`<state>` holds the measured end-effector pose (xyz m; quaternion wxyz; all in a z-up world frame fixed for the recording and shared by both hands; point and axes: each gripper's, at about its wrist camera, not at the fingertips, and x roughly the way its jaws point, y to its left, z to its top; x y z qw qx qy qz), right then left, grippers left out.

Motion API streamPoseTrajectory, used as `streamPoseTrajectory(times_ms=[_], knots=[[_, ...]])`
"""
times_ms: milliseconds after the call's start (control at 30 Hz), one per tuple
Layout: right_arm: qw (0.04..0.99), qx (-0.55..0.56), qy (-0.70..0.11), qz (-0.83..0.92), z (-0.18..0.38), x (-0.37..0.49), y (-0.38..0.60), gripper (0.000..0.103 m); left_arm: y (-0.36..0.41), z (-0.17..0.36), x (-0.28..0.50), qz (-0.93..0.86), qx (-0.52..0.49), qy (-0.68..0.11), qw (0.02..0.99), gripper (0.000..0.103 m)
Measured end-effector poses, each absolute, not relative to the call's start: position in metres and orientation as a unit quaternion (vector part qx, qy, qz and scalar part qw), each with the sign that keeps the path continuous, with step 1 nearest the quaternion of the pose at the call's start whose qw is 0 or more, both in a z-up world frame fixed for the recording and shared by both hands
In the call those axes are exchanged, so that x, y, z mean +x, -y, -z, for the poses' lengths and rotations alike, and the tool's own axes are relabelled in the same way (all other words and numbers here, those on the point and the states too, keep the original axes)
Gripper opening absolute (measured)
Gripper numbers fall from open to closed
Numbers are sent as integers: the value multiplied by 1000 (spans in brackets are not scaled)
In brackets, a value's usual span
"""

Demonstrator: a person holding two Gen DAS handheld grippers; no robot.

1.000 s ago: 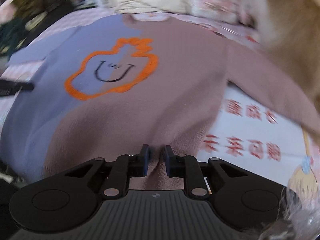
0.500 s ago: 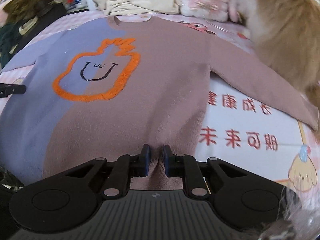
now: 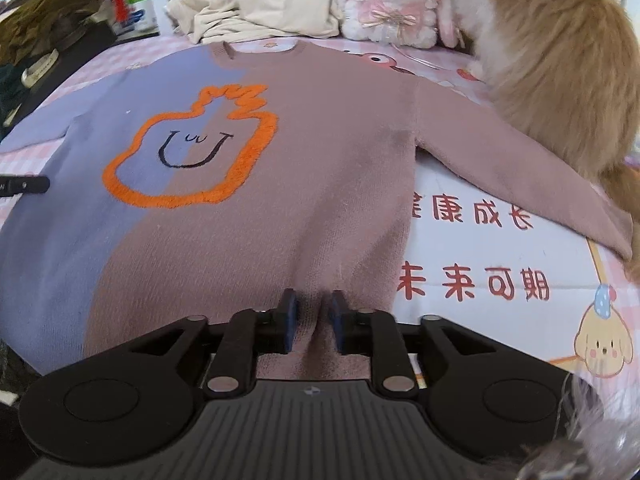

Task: Fold clothes
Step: 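Pull the hem with both grippers to straighten the sweater body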

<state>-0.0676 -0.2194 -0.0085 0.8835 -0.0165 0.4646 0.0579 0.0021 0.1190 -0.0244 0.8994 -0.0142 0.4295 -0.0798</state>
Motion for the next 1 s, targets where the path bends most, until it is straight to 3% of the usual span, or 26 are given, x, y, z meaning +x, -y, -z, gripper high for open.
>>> streamPoseTrajectory(times_ms=[67,133,233,400,467,1000], knots=[[888,-7,-457,-47,4,-74,223,37,-122,19,-8,80,-14,-418,905,15],[891,-5,-453,-31,2,-81,228,38,-125,18,-17,88,-25,-416,905,21],[887,6,-461,-13,6,-88,235,37,-125,21,-23,94,-25,-424,900,21],[885,21,-465,-5,13,-91,237,29,-123,26,-25,104,-11,-426,899,9],[886,24,-463,-13,13,-90,235,16,-125,26,-25,103,-15,-426,899,8],[891,-8,-453,13,16,-87,237,15,-124,27,-21,103,-19,-426,899,8]])
